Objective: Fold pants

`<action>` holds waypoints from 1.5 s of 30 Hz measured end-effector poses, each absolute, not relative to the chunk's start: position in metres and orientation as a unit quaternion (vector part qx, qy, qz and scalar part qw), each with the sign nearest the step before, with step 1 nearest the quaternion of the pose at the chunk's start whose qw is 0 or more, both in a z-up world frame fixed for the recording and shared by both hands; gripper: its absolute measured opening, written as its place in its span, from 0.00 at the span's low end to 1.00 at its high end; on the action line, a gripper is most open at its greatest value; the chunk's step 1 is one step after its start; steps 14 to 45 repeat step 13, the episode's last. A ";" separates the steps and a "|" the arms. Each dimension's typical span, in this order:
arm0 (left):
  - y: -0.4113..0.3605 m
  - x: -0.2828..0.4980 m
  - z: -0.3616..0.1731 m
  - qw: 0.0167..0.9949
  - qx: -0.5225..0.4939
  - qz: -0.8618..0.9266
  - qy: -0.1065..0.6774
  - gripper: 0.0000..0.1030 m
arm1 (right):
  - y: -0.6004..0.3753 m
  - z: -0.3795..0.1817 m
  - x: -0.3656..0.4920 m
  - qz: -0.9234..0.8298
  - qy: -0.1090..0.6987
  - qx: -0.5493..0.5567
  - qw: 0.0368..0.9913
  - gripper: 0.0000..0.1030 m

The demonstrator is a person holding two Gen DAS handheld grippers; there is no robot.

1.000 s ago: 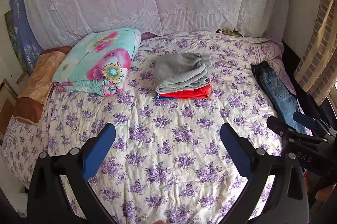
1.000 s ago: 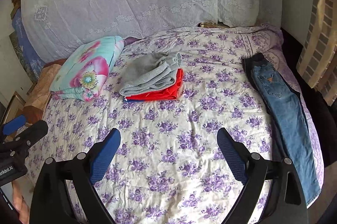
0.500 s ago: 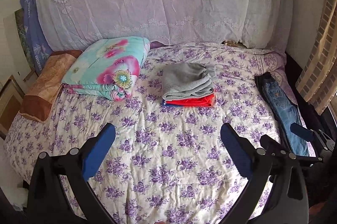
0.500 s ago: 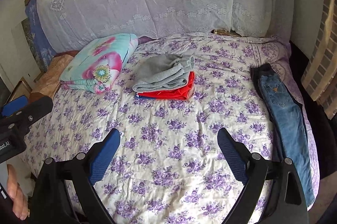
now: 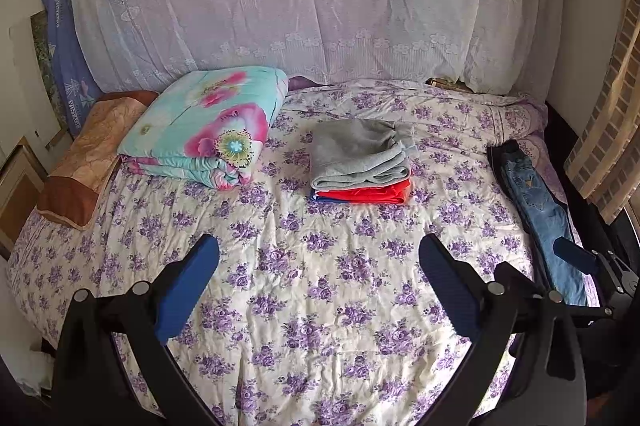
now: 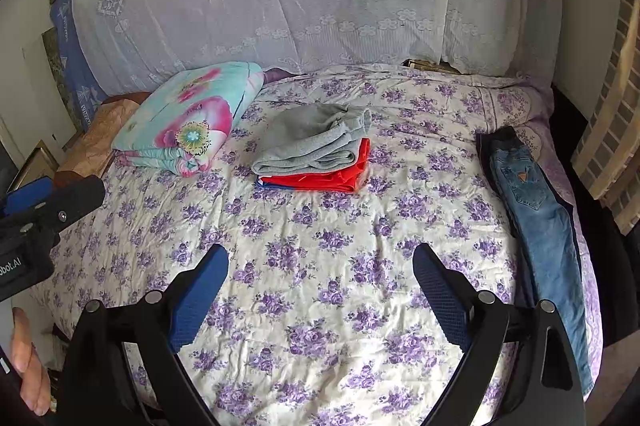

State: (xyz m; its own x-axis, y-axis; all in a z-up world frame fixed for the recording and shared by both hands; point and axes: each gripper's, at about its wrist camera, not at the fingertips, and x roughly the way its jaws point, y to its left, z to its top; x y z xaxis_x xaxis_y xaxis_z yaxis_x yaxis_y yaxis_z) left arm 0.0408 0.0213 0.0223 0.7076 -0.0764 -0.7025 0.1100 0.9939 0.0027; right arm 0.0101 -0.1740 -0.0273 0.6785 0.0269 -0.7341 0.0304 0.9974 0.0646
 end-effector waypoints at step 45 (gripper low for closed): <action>0.020 0.045 0.018 0.918 0.023 -0.060 0.391 0.95 | -0.173 -0.031 0.012 0.002 0.403 0.036 0.915 0.91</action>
